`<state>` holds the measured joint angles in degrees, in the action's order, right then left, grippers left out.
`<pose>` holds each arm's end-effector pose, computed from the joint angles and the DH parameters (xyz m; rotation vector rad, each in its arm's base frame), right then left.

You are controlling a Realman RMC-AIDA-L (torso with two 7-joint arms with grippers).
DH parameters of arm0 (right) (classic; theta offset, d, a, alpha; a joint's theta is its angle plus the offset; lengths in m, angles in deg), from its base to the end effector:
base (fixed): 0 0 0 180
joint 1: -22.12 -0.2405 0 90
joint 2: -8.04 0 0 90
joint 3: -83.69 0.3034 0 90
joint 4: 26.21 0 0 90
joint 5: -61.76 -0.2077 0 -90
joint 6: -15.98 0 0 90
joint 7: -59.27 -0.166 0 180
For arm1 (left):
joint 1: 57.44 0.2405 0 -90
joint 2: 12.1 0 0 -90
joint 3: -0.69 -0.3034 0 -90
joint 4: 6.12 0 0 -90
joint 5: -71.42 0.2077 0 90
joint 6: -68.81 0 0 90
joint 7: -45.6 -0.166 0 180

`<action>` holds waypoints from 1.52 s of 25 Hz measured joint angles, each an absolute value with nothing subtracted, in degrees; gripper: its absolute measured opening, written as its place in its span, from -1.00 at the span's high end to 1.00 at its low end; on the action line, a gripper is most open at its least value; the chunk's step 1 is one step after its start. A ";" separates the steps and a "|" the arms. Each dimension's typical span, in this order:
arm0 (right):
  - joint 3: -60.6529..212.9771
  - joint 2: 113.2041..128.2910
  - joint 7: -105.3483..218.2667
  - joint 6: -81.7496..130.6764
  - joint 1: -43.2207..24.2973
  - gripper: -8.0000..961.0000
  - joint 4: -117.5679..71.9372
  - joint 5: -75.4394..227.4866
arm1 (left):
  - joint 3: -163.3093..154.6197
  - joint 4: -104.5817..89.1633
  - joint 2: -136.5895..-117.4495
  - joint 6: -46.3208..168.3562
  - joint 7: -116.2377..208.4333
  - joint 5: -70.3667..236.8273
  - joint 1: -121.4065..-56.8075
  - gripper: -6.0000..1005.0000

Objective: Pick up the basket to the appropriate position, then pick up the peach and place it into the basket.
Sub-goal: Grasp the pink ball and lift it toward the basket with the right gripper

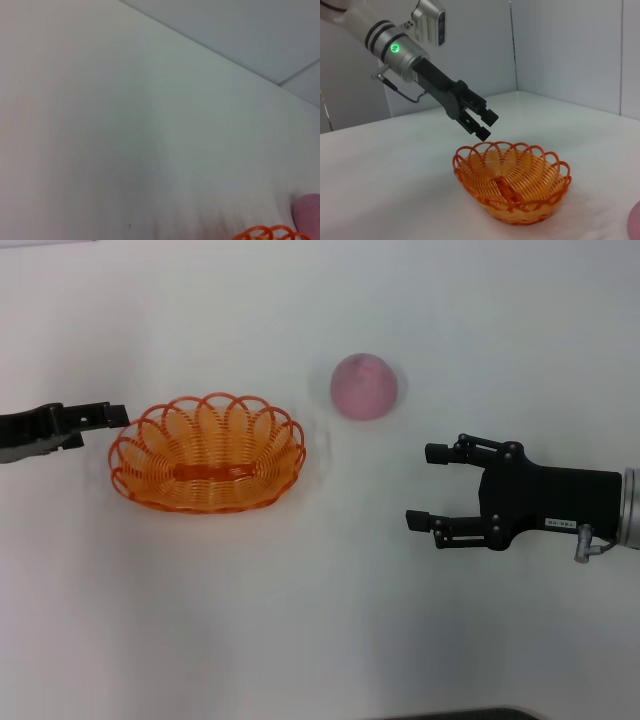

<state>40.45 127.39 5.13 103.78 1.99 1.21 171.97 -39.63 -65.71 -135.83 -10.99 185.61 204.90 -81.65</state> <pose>0.3421 0.2810 -0.0769 -2.7082 0.4404 0.6802 -0.3366 0.3552 -0.0187 -2.0797 -1.7401 -0.4068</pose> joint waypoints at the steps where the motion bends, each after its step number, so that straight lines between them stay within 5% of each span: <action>1: 40.45 127.39 5.14 103.78 1.99 -0.90 1.21 171.96 | -39.57 -65.71 -135.77 -11.00 185.60 204.90 -81.64 -0.74; 20: 40.45 127.48 5.39 103.75 1.81 -0.90 1.21 172.03 | -39.77 -66.42 -134.29 -19.05 138.05 192.70 -82.76 -0.74; 38: 40.54 127.49 5.20 103.80 1.57 -0.90 1.65 171.96 | -46.40 -66.29 -134.74 -17.54 138.00 193.78 -87.95 -0.72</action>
<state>40.54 127.49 5.20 103.80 1.57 1.65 171.96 -46.40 -66.29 -134.74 -17.54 138.00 193.78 -87.95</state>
